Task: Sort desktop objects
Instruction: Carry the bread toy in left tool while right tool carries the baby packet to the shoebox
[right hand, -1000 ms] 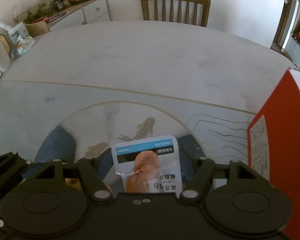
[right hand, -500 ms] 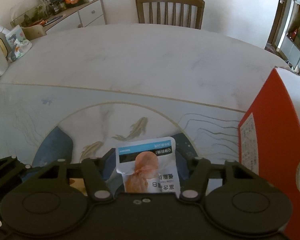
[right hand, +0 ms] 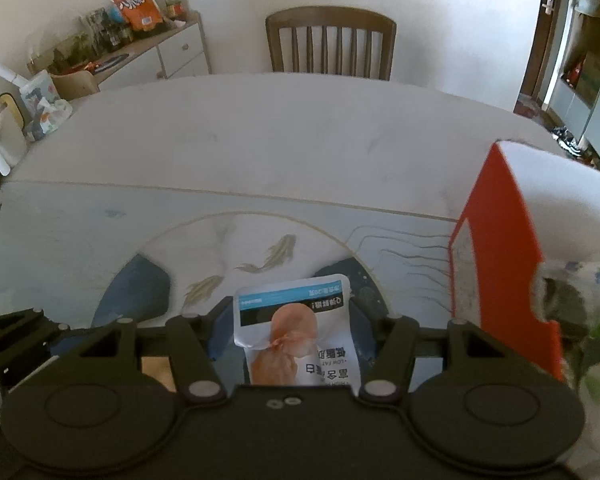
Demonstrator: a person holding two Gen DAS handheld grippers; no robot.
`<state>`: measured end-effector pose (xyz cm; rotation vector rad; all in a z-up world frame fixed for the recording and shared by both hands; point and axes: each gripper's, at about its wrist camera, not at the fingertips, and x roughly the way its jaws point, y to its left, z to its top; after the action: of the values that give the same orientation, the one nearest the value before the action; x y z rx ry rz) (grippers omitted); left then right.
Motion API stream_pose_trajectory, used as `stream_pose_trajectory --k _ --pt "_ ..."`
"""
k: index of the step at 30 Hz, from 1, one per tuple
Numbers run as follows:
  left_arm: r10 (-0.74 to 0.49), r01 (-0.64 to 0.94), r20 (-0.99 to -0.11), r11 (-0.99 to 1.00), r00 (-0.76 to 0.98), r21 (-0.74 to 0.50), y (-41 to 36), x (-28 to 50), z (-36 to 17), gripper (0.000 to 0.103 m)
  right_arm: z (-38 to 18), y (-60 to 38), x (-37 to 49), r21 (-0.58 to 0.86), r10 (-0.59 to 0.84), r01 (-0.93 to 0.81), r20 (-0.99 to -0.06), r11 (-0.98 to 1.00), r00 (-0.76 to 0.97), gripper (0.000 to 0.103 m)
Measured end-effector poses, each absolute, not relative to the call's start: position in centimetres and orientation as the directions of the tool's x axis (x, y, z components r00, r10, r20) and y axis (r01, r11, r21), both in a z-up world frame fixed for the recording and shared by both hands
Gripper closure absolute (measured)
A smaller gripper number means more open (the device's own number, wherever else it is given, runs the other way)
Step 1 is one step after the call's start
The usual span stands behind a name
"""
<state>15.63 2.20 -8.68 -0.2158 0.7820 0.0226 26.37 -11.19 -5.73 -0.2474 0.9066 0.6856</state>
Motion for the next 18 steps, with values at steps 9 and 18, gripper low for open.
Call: stream_pose_trajectory --k 9,18 --pt "-0.085 -0.068 -0.689 0.979 0.720 -0.193 1.8 14.0 -5.8 0.029 -2.7 -13.6 24.0 0.116 0.466 -0.615 -0.765 0.780 0.445 0.044" --pt "-0.107 -0.018 -0.660 0.984 0.744 -0.180 0.3 13.4 -3.0 0.029 -0.1 -15.5 22.1 0.090 0.451 -0.606 -0.755 0.791 0.476 0.044"
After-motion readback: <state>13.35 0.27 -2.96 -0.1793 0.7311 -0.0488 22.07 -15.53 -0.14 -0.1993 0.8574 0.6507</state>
